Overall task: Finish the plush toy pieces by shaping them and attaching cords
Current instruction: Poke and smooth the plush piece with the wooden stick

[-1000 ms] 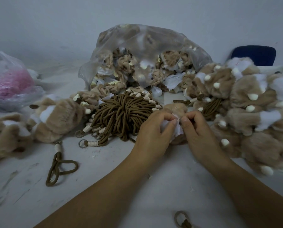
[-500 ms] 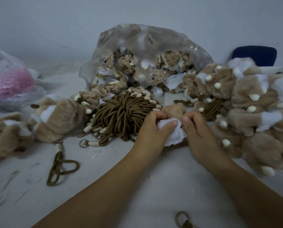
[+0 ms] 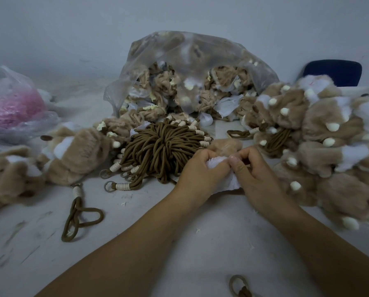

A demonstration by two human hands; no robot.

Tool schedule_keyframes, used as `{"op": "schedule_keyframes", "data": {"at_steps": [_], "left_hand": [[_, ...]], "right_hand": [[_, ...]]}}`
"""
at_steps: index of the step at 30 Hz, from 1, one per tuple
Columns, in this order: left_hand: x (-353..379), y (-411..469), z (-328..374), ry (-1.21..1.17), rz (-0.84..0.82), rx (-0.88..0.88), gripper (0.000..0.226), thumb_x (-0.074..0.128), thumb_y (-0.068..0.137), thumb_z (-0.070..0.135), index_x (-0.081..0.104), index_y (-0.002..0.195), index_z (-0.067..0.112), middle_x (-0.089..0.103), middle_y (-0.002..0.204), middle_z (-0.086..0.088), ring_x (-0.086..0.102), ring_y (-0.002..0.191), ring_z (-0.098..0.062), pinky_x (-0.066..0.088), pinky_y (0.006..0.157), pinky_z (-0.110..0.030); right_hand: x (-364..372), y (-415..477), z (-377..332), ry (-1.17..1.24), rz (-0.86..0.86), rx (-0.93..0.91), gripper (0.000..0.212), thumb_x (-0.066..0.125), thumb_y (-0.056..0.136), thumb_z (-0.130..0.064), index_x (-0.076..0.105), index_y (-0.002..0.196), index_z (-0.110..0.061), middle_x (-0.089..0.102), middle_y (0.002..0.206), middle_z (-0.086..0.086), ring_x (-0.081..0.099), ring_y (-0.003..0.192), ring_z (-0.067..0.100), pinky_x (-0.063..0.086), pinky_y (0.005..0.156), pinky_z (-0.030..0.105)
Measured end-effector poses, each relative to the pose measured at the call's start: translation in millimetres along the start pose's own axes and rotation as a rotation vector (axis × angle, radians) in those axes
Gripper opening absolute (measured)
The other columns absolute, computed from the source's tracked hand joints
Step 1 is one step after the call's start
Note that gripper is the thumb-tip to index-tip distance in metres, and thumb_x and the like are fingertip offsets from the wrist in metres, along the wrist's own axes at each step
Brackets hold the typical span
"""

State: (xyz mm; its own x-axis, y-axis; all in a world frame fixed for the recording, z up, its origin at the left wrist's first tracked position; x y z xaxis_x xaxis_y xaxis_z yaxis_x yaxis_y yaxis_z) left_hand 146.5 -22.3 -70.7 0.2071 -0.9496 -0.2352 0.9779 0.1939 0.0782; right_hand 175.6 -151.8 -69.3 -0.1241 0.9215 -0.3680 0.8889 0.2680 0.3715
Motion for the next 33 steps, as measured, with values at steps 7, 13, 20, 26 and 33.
{"op": "schedule_keyframes", "data": {"at_steps": [7,13,20,26,33], "left_hand": [[-10.0,6.3,-5.0,0.111,0.089,0.07,0.018,0.065,0.088,0.033,0.05,0.081,0.027,0.059,0.092,0.0,0.052,0.074,-0.008,0.041,0.06,-0.024],[-13.8,2.9,-5.6,0.049,0.166,0.061,0.014,0.063,0.088,0.027,0.052,0.08,0.024,0.059,0.076,0.008,0.055,0.064,0.002,0.044,0.053,-0.016],[-5.6,4.7,-9.2,-0.24,0.062,-0.038,0.015,0.063,0.091,0.023,0.06,0.077,0.018,0.06,0.063,0.013,0.056,0.06,0.0,0.045,0.052,-0.014],[-1.2,5.3,-12.9,-0.488,-0.089,-0.142,0.02,0.063,0.095,0.029,0.075,0.094,0.014,0.075,0.1,-0.012,0.072,0.093,-0.027,0.06,0.082,-0.038],[4.1,7.5,-17.1,-0.497,-0.176,-0.183,0.021,0.068,0.092,0.021,0.067,0.11,0.01,0.073,0.11,-0.01,0.072,0.095,-0.019,0.058,0.08,-0.029]], "right_hand": [[7.1,-5.9,-19.5,-0.076,-0.017,-0.182,0.018,0.05,0.096,-0.018,0.049,0.079,-0.016,0.051,0.077,-0.002,0.047,0.07,0.006,0.037,0.063,0.014],[9.4,-7.0,-20.8,-0.109,-0.021,-0.215,0.018,0.05,0.096,-0.019,0.047,0.078,-0.021,0.048,0.079,-0.005,0.046,0.07,0.003,0.037,0.064,0.011],[8.0,-0.8,-1.9,-0.049,0.008,-0.041,0.013,0.059,0.087,-0.019,0.048,0.084,-0.024,0.054,0.084,0.0,0.048,0.063,0.0,0.041,0.057,0.011],[1.2,1.7,9.2,-0.058,0.056,0.032,0.014,0.057,0.089,-0.026,0.047,0.079,-0.029,0.052,0.06,-0.017,0.045,0.051,-0.003,0.036,0.046,0.01],[0.8,1.4,8.3,-0.035,0.061,0.031,0.017,0.057,0.092,-0.026,0.046,0.079,-0.029,0.054,0.063,-0.014,0.045,0.052,-0.002,0.036,0.046,0.013]]}}
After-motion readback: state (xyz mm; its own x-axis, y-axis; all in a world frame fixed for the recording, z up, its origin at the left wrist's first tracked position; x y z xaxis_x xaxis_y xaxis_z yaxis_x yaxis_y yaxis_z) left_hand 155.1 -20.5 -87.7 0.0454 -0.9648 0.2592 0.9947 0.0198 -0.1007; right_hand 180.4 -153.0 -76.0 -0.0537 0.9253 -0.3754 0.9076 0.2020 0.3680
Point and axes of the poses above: each hand's wrist, its own y-axis towards the middle knuckle, its own x-axis out of the palm, z = x × y, the point moved 6 cm from there along y, towards the middle knuckle
